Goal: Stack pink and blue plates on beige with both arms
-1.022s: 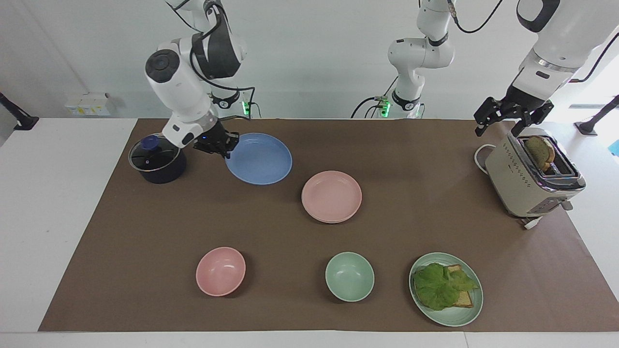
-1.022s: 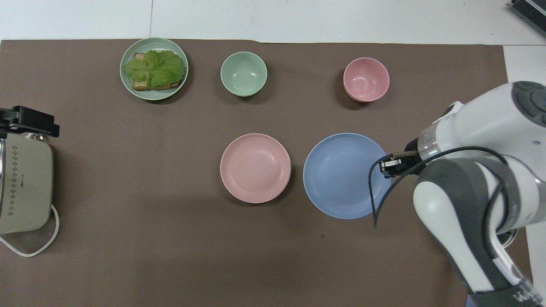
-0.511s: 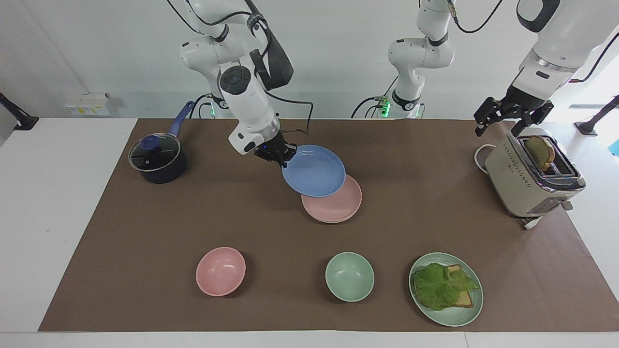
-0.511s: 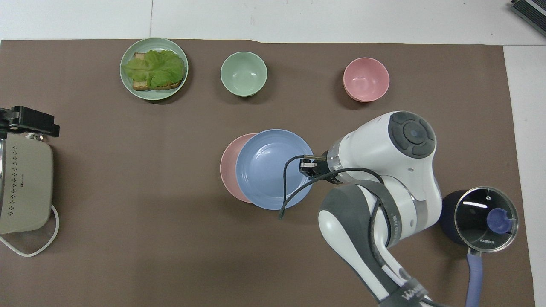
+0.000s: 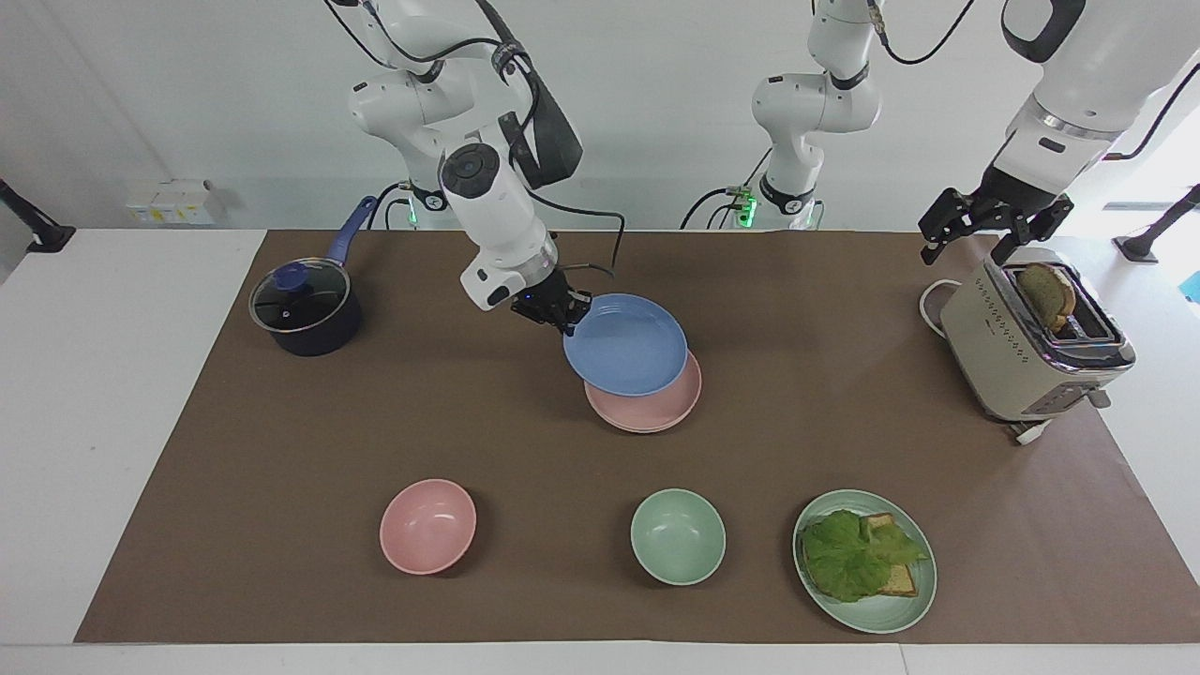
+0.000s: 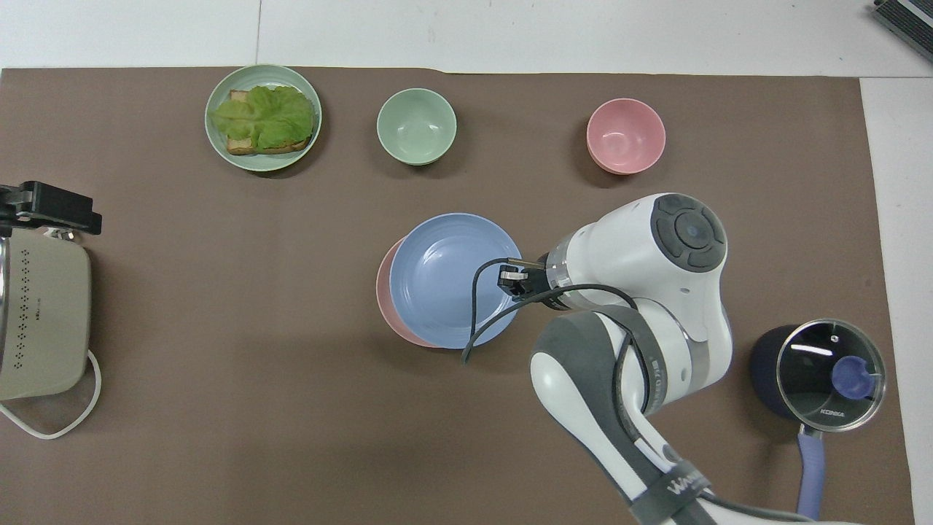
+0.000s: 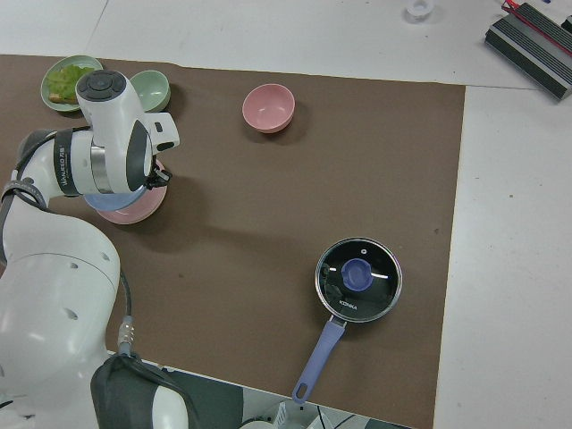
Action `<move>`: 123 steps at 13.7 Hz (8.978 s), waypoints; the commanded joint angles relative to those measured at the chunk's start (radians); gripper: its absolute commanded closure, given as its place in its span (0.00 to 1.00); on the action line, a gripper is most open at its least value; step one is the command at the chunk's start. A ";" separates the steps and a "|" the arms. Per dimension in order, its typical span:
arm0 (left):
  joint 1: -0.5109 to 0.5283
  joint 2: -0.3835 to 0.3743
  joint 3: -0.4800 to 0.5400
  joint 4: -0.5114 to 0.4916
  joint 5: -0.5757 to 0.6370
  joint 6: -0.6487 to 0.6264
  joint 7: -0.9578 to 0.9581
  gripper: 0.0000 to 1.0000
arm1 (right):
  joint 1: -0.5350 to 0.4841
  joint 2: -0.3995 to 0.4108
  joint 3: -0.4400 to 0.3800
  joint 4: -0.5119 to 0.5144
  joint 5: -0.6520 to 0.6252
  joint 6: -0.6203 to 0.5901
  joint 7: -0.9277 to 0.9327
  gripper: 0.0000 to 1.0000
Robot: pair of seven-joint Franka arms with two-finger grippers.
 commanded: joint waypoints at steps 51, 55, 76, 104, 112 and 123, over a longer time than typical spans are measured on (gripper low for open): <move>-0.001 -0.008 0.000 -0.008 0.020 -0.007 0.009 0.00 | -0.490 -0.232 -0.021 0.392 -0.318 -0.658 -0.514 0.00; -0.001 -0.008 0.000 -0.008 0.020 -0.007 0.009 0.00 | -0.481 -0.244 -0.001 0.419 -0.343 -0.699 -0.522 0.00; -0.001 -0.008 0.000 -0.008 0.020 -0.007 0.009 0.00 | -0.482 -0.247 -0.001 0.377 -0.340 -0.663 -0.548 0.00; -0.001 -0.008 0.000 -0.008 0.020 -0.007 0.009 0.00 | -0.484 -0.275 -0.004 0.345 -0.360 -0.708 -0.558 0.00; -0.001 -0.008 0.000 -0.008 0.020 -0.007 0.009 0.00 | -0.485 -0.275 -0.004 0.342 -0.361 -0.706 -0.558 0.00; -0.001 -0.008 0.000 -0.008 0.020 -0.007 0.009 0.00 | -0.491 -0.255 -0.004 0.369 -0.360 -0.712 -0.559 0.00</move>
